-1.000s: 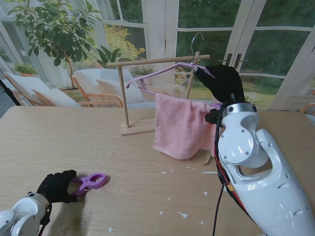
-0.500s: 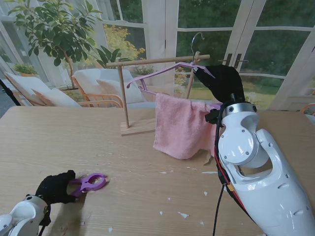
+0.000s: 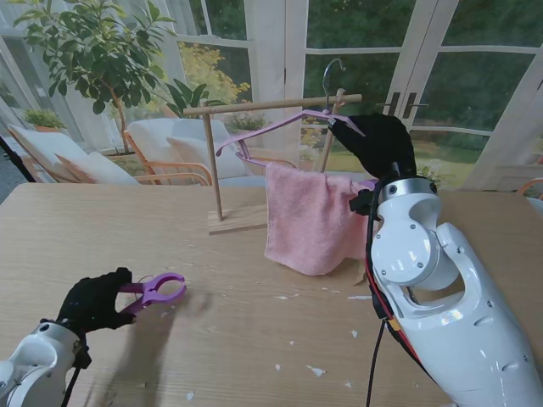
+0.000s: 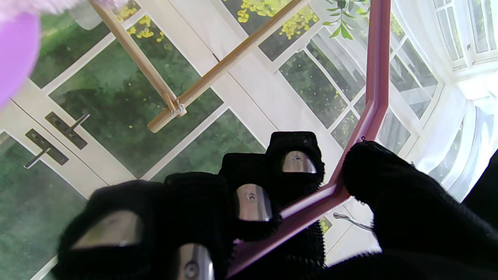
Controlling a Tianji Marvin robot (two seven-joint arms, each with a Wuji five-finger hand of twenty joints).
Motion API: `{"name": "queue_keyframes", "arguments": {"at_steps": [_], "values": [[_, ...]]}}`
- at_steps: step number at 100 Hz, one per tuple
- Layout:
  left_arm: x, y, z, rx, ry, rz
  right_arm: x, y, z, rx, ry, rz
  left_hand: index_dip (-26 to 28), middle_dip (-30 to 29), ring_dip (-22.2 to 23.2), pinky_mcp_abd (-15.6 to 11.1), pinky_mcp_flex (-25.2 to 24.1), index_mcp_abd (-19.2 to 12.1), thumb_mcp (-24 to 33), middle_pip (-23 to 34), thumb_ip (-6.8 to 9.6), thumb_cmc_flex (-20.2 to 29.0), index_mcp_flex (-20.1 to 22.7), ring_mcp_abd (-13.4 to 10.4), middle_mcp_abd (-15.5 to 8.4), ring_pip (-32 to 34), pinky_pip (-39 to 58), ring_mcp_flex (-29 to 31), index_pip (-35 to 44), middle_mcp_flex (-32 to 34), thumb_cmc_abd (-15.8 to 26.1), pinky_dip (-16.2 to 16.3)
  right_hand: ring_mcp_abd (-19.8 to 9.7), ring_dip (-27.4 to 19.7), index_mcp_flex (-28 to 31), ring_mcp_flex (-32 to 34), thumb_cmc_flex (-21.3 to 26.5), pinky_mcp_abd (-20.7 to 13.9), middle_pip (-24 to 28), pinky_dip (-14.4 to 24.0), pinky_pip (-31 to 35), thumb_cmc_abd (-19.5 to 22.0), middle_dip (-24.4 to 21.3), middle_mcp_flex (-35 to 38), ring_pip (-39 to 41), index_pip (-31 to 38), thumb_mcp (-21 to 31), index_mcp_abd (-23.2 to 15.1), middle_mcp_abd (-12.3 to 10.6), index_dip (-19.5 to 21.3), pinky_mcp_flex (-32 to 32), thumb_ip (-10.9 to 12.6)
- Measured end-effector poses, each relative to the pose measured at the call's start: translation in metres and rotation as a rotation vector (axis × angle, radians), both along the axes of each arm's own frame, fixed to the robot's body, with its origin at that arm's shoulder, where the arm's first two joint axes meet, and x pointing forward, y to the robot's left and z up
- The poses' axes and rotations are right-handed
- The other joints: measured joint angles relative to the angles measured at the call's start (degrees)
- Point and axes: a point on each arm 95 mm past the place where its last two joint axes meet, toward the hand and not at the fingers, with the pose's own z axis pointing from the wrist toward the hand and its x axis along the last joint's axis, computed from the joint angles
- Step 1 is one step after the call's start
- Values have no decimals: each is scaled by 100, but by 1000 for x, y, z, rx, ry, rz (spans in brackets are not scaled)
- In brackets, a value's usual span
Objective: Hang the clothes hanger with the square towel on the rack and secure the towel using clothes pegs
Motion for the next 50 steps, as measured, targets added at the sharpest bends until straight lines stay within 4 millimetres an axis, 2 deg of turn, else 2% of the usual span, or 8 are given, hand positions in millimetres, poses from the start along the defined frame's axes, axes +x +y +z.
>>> {"name": "queue_keyframes", "arguments": {"at_steps": [30, 50], "values": [[30, -36, 67, 26, -166, -103, 0, 20, -2, -26, 58, -42, -11, 4, 3, 3, 5, 1, -3, -21, -1, 43, 2, 1, 0, 0, 1, 2, 6, 2, 0, 2, 0, 4, 0, 0, 1, 0, 0, 0, 0, 0, 0, 0, 0, 0, 0, 0, 0, 0, 0, 0], [47, -69, 100, 25, -249, -182, 0, 35, -2, -57, 83, -43, -13, 149, 60, 4, 5, 1, -8, -43, -1, 43, 11, 6, 1, 2, 3, 3, 56, 44, -4, 3, 0, 7, 0, 0, 2, 0, 0, 0, 0, -1, 0, 1, 0, 0, 0, 0, 0, 0, 0, 0]]}}
